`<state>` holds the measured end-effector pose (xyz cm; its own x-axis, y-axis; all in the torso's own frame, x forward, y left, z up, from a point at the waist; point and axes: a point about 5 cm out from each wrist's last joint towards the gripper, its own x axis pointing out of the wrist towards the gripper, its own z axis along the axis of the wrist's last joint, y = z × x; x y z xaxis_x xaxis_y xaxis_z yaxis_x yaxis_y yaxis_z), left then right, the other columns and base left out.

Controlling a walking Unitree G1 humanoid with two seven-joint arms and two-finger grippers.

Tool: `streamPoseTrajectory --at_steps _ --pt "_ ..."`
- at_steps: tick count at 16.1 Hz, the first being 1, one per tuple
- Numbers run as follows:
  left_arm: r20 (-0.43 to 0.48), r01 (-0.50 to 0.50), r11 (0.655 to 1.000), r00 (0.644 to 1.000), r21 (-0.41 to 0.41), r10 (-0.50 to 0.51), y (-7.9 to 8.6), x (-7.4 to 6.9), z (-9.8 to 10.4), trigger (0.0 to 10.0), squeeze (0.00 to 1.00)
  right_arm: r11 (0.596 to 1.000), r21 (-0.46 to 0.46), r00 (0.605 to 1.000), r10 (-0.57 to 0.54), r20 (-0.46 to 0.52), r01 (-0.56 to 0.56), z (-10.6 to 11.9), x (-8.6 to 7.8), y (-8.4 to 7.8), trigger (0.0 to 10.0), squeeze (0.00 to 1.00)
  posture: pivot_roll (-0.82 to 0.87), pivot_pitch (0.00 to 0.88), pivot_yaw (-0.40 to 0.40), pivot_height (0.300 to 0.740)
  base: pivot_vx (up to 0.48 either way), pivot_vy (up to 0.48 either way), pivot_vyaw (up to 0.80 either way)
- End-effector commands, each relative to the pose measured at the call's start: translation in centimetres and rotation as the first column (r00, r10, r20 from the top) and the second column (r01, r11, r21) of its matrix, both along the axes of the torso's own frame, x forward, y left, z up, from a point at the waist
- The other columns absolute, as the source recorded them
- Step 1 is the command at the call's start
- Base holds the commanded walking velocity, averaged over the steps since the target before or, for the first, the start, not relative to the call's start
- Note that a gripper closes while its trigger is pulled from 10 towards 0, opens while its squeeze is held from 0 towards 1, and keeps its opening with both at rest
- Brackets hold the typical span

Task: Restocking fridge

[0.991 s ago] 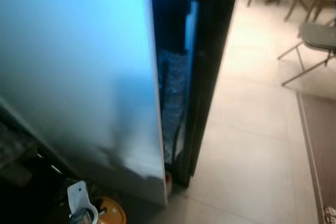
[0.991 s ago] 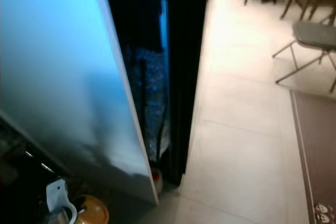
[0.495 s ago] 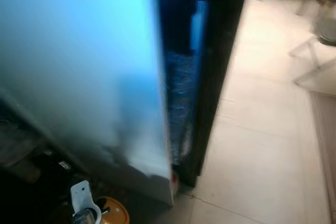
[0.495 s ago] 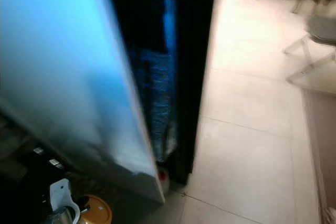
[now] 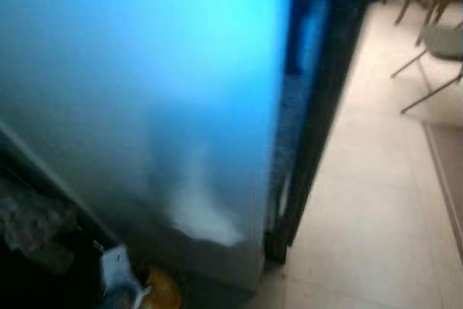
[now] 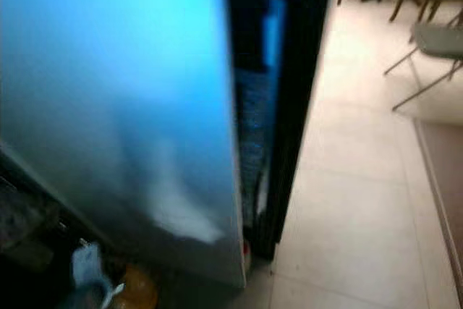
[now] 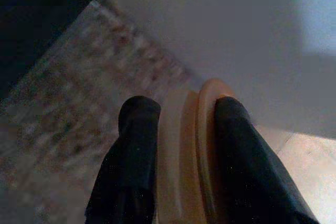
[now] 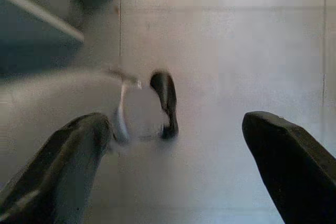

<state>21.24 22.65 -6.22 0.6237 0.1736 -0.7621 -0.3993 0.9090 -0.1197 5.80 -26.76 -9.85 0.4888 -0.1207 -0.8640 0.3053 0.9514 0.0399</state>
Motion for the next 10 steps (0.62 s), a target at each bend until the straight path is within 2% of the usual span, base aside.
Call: streamPoseTrajectory --at_steps 1,4,6,8,9,10 --pt "-0.032 -0.003 1.0 0.999 0.011 0.004 0.4 -0.9 -0.5 10.0 0.0 0.999 -0.008 0.999 -0.039 0.007 0.039 0.0 -0.3 -0.1 10.0 0.0 0.01 0.04 0.105 0.74 0.0 0.0 0.0" --pt "-0.044 -0.007 1.0 0.999 0.012 0.007 0.5 -1.3 -0.6 10.0 0.0 0.991 -0.052 0.991 -0.117 0.061 0.121 0.3 -0.3 -0.6 10.0 0.0 0.01 0.044 0.106 0.74 0.0 0.0 0.0" --pt "-0.053 -0.01 1.0 0.999 0.014 0.01 0.7 -1.7 -0.8 10.0 0.0 0.973 -0.075 0.971 -0.207 0.116 0.217 0.5 -0.3 -0.9 10.0 0.0 0.0 0.045 0.112 0.74 0.0 0.0 0.0" --pt "-0.06 -0.013 1.0 0.998 0.017 0.014 0.9 -1.9 -0.9 10.0 0.0 0.973 -0.094 0.97 -0.198 0.144 0.213 0.7 -0.1 -1.0 10.0 0.0 -0.01 0.047 0.118 0.74 0.0 0.0 0.0" --pt "-0.065 -0.007 1.0 0.998 0.022 0.009 0.9 -2.0 -0.9 10.0 0.0 0.975 -0.134 0.976 -0.157 0.152 0.178 0.9 0.1 -1.1 10.0 0.0 -0.01 0.048 0.113 0.74 0.0 0.0 0.0" --pt "-0.063 -0.008 1.0 0.998 0.023 0.01 1.0 -2.0 -0.9 10.0 0.0 0.969 -0.123 0.966 -0.191 0.173 0.214 0.9 0.1 -1.1 10.0 0.0 -0.02 0.048 0.112 0.74 0.0 0.0 0.0"
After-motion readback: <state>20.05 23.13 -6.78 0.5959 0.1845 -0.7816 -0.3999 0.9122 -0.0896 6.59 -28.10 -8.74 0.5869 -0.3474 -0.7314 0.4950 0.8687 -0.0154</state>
